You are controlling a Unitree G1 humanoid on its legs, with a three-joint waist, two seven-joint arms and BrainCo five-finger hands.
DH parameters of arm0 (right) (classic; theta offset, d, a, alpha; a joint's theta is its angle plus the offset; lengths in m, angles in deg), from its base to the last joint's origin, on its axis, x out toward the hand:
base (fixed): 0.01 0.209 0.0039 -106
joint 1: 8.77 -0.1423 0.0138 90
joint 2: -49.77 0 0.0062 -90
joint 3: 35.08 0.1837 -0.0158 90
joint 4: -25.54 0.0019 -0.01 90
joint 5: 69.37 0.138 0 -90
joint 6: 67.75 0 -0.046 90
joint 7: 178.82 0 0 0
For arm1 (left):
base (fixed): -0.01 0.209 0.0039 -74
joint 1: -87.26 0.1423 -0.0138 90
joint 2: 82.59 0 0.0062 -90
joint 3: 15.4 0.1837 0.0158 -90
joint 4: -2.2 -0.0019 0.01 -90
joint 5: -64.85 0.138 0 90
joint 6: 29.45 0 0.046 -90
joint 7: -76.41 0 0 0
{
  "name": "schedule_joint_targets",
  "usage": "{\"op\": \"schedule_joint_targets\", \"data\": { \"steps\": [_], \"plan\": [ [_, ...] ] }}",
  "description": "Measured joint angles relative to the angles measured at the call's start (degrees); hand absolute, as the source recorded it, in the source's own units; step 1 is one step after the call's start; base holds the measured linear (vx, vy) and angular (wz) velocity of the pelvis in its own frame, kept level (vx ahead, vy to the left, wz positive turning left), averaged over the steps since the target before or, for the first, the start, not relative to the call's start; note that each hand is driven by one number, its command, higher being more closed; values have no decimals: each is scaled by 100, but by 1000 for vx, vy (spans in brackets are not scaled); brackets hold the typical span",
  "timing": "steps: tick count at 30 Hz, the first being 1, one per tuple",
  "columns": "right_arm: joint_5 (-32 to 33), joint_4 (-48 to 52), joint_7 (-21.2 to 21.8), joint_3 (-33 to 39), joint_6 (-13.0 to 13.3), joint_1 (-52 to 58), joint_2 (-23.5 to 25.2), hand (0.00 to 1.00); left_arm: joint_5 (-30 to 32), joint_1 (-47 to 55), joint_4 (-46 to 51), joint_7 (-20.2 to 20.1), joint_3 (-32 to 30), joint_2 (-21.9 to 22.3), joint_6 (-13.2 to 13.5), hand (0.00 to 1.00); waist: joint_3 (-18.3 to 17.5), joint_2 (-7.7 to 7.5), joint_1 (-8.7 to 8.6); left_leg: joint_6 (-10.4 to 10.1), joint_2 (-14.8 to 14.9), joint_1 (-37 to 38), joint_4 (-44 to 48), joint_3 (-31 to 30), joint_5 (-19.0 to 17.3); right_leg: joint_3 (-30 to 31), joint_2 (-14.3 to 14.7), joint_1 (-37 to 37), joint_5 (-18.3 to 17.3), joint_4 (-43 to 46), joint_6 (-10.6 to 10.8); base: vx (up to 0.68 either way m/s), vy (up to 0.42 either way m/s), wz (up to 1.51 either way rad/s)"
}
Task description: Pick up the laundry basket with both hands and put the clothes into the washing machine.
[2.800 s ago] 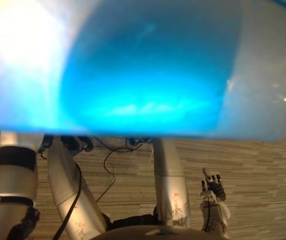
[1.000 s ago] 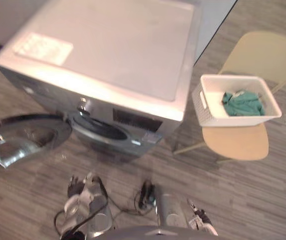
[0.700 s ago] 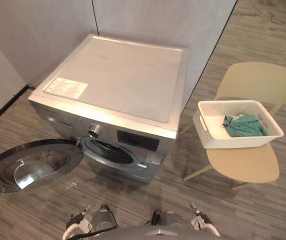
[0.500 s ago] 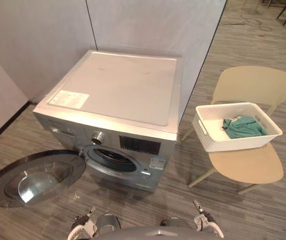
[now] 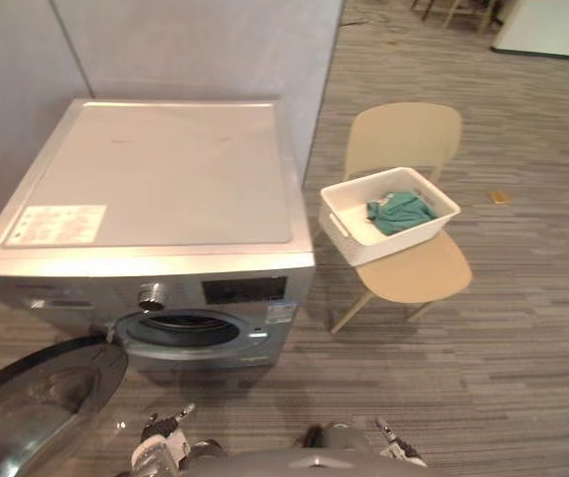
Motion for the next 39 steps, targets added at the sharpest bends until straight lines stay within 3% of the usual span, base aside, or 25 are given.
{"op": "schedule_joint_targets", "data": {
  "steps": [2, 3, 4, 5, 6, 8, 11, 13, 14, 16, 17, 18, 19, 21, 23, 24, 26, 27, 29, 30, 32, 34, 35, 37, 39],
  "plan": [
    [-42, -270, -5, -56, -40, -134, -76, 0, -29, 28, -103, -14, 328, -193, -2, 0, 11, -115, -4, -146, -34, 24, -27, 47, 155, -57, -575, 88, 101, -190, -24, -29, -291, -42],
    [-53, -443, -10, -87, -56, -183, -88, 0, -53, 50, -131, -14, 380, -374, -4, 0, 6, -341, -6, -303, -112, 32, -56, -1, 267, -79, -643, 122, 136, -523, 330, -44, -362, -52],
    [-53, -496, -10, -158, -82, -230, -110, 0, -58, 17, -190, -13, 419, -399, -5, 0, 26, -335, 23, -361, -110, 21, -135, -261, 293, -109, -498, 139, 9, -723, 374, -42, -403, -97],
    [-54, -593, -7, -268, -82, -394, -337, 0, -101, -19, -308, -19, 463, -340, -6, 0, 91, -36, 121, -492, -75, 55, -365, -865, 186, -4, -136, 106, 61, -1049, 378, -46, -343, -99],
    [-53, -593, -7, -284, -74, -598, -458, 0, -100, -33, -382, -10, 566, -337, -25, 0, 158, 98, 51, -479, -14, 86, -563, -1012, 277, 78, 53, 5, 28, -1071, 400, -39, -314, -93],
    [-53, -647, 2, -375, -115, -570, -506, 0, -94, -46, -381, 8, 697, -337, -31, 0, 171, 112, 44, -573, 163, 123, -524, -970, 375, 106, 206, -98, -160, -823, 540, -22, -233, -25],
    [-52, -637, 9, -506, -113, -500, -441, 0, -105, -45, -367, 21, 687, -402, -37, 0, 210, 22, 0, -688, 441, 301, -450, -940, 440, 65, 340, -104, -619, -379, 391, 11, -208, -7],
    [-51, -646, 13, -693, -101, -491, -372, 0, -292, -36, -282, 32, 518, -489, -32, 0, 285, -84, 4, -692, 932, 14, 412, -982, 446, 5, 574, -67, -754, -346, 230, 15, -268, -32],
    [-53, -649, 13, -709, -103, -490, -371, 0, -345, -23, -242, 35, 506, -502, -33, 0, 280, -89, 3, -655, 1136, -139, 796, -1024, 449, -8, 700, -27, -735, -423, 195, 53, -347, -44],
    [-62, -646, 4, -730, -96, -438, -383, 0, -472, 45, -34, 89, 450, -537, 56, 0, 307, -81, 21, 318, 1721, -696, 2190, -1388, 794, 77, 1137, 258, -696, -730, -13, 90, -335, -51],
    [-107, -638, -2, -841, -78, -376, -435, 0, -552, 56, 37, 98, 419, -584, 113, 0, 359, -109, 62, 452, 1740, -1018, 2937, -1944, 912, 298, 1271, 507, -637, -912, -154, 114, -222, -56],
    [-144, -632, -5, -880, -69, -382, -493, 0, -583, 41, 37, 98, 433, -556, 106, 0, 399, -172, 88, 222, 1628, -1151, 3351, -2181, 553, 376, 1296, 609, -649, -994, -235, 190, -211, -66],
    [-215, -619, -15, -883, -63, -373, -658, 0, -686, 42, 49, 76, 434, -434, 103, 0, 451, -59, 85, 11, 1157, -1428, 3946, -2515, -37, 530, 1316, 758, -652, -1166, -343, 167, -108, -66],
    [-270, -589, -7, -842, -54, -400, -864, 0, -726, 62, 129, 76, 481, -238, 97, 0, 564, 186, 141, -106, 302, -1799, 4022, -2542, -561, 769, 1376, 937, -558, -1492, -427, 172, -38, -78],
    [-271, -545, -8, -818, -95, -386, -841, 0, -727, 109, 164, 59, 481, -176, 88, 0, 620, 333, 193, -8, -184, -2033, 3381, -2242, -684, 861, 1481, 1147, -501, -1784, -400, 248, -5, -50],
    [-273, -504, -4, -811, -117, -402, -774, 0, -725, 159, 193, 58, 473, -143, 83, 0, 624, 352, 246, -46, -520, -2080, 2485, -2112, -625, 916, 1514, 1257, -447, -1934, -318, 296, -4, -37],
    [-276, -419, -1, -796, -113, -437, -703, 0, -705, 228, 176, 27, 482, -110, 57, 0, 607, 408, 339, -96, -871, -1949, 1002, -2021, -119, 1024, 1600, 1450, -432, -2198, -264, 396, 37, -52],
    [-277, -426, -1, -820, -115, -542, -635, 0, -680, 281, 32, -11, 410, -78, 42, 0, 597, 424, 504, 323, -993, -1702, 328, -1972, 628, 1311, 1642, 1654, -426, -2401, -205, 402, 58, -70],
    [-277, -411, 8, -823, -102, -674, -507, 0, -675, 269, -65, -4, 162, -99, 35, 0, 614, 313, 512, 540, -1128, -1577, 315, -1925, 398, 1421, 1521, 1761, -451, -2469, -166, 362, 55, -41],
    [-279, -408, 12, -831, -101, -750, -470, 0, -683, 272, -93, -5, 1, -62, 30, 0, 626, 287, 524, 874, -1151, -1558, 536, -1923, 135, 1504, 1463, 1704, -571, -2113, -98, 449, 77, -17],
    [-280, -401, 36, -885, -70, -745, -360, 0, -677, 294, -205, 4, -186, -94, 15, 0, 589, 127, 513, 889, -1307, -1177, 540, -1830, -157, 1614, 1172, 1107, -925, -167, 362, 412, 68, -13],
    [-282, -319, 128, -1000, 5, -722, -348, 0, -716, 414, -339, 117, -151, -185, -229, 0, 547, 8, 476, 854, -1381, -691, 486, -1744, -361, 1714, 873, 201, -367, 2217, 1120, 391, 27, -11],
    [-282, -261, 137, -1034, 11, -674, -346, 0, -715, 501, -331, 135, -137, -198, -247, 0, 539, -10, 450, 881, -1388, -553, 488, -1759, -383, 1673, 815, 14, -227, 2736, 1148, 458, -26, 12],
    [-468, -112, 223, -1035, 23, -479, -399, 0, -742, 691, -280, 203, -127, -207, -319, 0, 532, -46, 396, 906, -1401, -101, 419, -2041, -448, 1381, 573, -453, -241, 3634, 872, 399, -88, 57],
    [-504, -23, 219, -932, -2, -338, -398, 0, -793, 681, -221, 238, -59, -209, -332, 0, 534, -42, 363, 855, -1396, 36, 346, -2417, -446, 1276, 309, -740, -418, 3363, 665, 270, -144, 98]
  ]
}}
